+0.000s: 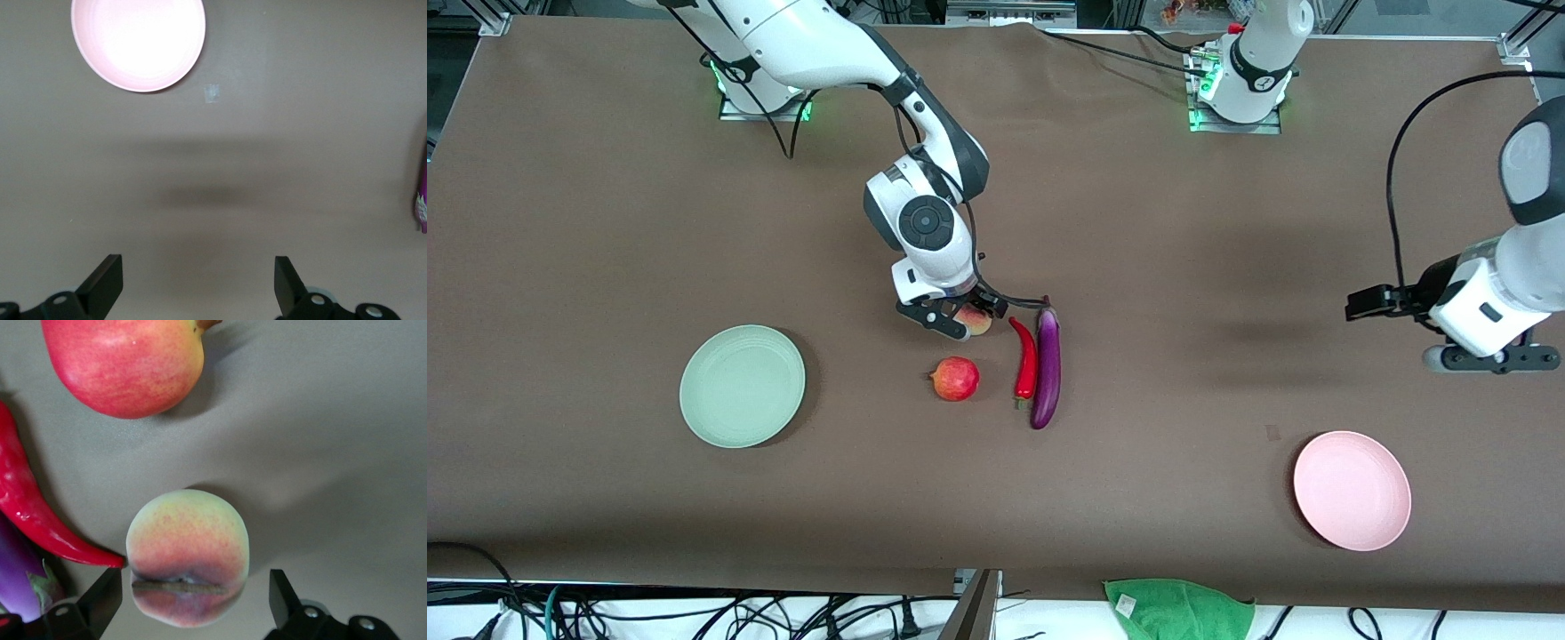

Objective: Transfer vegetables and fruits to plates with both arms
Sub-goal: 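Grasp the peach with the right gripper while the left gripper reaches the eggplant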

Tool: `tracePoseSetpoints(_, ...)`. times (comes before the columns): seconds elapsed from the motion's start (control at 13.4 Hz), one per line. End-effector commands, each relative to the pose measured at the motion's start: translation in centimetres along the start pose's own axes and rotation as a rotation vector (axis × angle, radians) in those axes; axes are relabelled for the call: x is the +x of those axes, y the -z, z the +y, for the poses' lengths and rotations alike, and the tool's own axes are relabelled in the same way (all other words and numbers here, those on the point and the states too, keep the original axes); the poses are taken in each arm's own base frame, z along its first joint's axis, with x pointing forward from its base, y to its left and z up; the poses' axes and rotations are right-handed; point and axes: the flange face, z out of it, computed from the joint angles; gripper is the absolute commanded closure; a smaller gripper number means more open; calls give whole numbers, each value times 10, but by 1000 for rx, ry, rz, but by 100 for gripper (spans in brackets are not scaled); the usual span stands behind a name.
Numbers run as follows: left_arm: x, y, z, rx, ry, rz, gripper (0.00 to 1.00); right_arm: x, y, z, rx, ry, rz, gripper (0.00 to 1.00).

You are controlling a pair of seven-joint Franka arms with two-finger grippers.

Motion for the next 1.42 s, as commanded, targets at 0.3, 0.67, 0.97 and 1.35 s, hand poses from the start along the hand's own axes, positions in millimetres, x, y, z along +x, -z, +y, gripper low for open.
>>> tracePoseSetpoints(0.3, 20, -54, 58, -54, 37, 29, 0, 32, 15, 8, 12, 12, -3, 61)
tracePoseSetpoints(0.67, 31, -98, 128, -116, 93, 60, 0, 93, 122, 24, -90, 99, -100, 63)
tracePoseSetpoints(0.97, 32, -139, 200, -86, 74, 121, 0, 159, 134, 94, -134, 230, -143, 63)
tracePoseSetpoints(1.35, 12, -198, 290, -36, 86, 150, 0, 229, 115, 214, -137, 407, -143, 61)
